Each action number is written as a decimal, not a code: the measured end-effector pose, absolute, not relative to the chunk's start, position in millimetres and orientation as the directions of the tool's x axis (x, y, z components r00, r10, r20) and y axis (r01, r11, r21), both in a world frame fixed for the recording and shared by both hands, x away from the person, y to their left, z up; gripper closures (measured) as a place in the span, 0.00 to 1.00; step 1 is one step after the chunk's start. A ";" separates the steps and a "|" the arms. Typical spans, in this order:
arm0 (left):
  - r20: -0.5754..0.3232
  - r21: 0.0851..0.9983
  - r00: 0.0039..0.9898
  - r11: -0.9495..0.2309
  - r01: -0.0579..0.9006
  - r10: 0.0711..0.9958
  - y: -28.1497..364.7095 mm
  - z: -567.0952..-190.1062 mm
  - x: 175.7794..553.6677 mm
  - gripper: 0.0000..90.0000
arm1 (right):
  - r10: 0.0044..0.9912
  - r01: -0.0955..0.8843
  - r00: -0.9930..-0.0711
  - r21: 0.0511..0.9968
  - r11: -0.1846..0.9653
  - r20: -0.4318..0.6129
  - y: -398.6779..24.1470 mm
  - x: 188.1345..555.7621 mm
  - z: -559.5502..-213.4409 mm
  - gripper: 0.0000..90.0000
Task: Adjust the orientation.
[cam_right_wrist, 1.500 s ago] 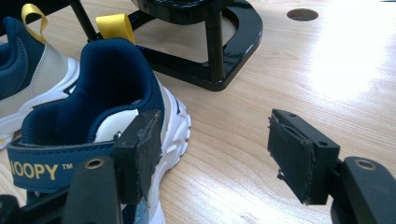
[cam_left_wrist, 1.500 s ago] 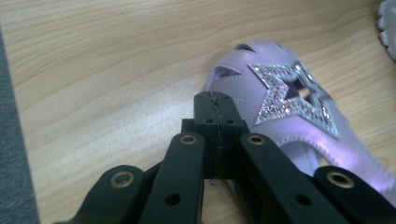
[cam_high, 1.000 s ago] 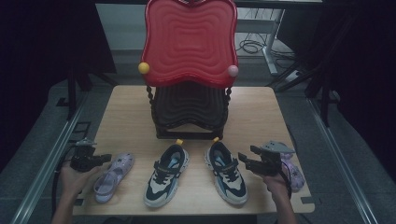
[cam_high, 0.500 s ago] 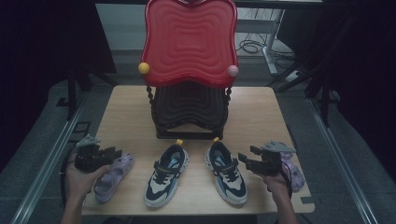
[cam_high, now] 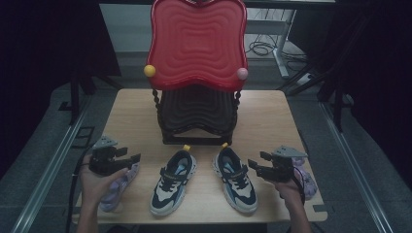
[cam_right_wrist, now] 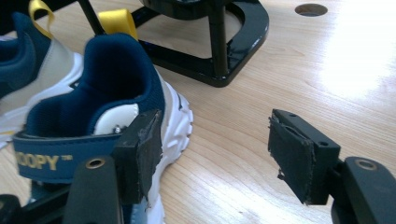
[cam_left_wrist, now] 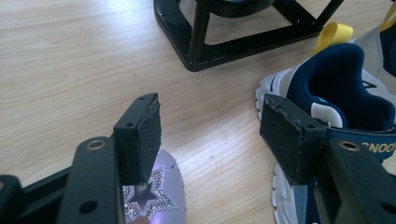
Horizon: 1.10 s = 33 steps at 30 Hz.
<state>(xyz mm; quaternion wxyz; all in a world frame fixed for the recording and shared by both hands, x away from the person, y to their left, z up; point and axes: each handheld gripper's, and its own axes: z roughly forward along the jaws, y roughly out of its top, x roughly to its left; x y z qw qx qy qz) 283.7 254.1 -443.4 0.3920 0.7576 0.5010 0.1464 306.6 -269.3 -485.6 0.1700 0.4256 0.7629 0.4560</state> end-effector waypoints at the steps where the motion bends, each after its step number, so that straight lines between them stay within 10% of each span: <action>1: -0.171 0.739 0.458 -0.193 0.645 0.873 254.4 -445.2 283.9 0.43 | 0.807 0.496 -0.577 0.838 0.227 0.123 -269.7 307.4 -486.2 0.39; 18: -0.170 0.731 0.478 -0.216 0.648 0.862 257.2 -454.2 278.9 0.42 | 0.827 0.482 -0.554 0.847 0.225 0.095 -272.8 293.8 -468.5 0.43; 33: -0.139 0.729 0.467 -0.228 0.645 0.873 254.5 -451.0 273.1 0.43 | 0.790 0.463 -0.611 0.833 0.304 0.052 -305.0 282.8 -447.9 0.91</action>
